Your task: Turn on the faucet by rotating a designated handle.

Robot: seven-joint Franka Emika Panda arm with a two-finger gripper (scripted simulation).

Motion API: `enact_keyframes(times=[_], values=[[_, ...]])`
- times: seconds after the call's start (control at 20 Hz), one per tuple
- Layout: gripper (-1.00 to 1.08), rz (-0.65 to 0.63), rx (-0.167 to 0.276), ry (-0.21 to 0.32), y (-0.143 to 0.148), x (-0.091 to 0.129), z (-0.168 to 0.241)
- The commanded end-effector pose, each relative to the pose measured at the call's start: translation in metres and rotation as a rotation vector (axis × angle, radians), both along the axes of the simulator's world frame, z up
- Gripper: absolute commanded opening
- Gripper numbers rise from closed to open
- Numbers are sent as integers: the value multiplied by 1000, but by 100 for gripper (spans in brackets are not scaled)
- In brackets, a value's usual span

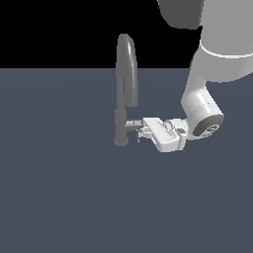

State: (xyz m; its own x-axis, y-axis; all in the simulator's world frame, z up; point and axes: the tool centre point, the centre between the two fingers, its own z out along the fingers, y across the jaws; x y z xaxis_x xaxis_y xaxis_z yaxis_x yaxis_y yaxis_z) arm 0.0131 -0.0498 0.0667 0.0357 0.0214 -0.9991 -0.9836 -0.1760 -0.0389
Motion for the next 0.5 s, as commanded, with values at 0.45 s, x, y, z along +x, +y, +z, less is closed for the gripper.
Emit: enact_keyframes(times=[0.45], values=[[-100, -25, -20, 34, 6, 14, -43]])
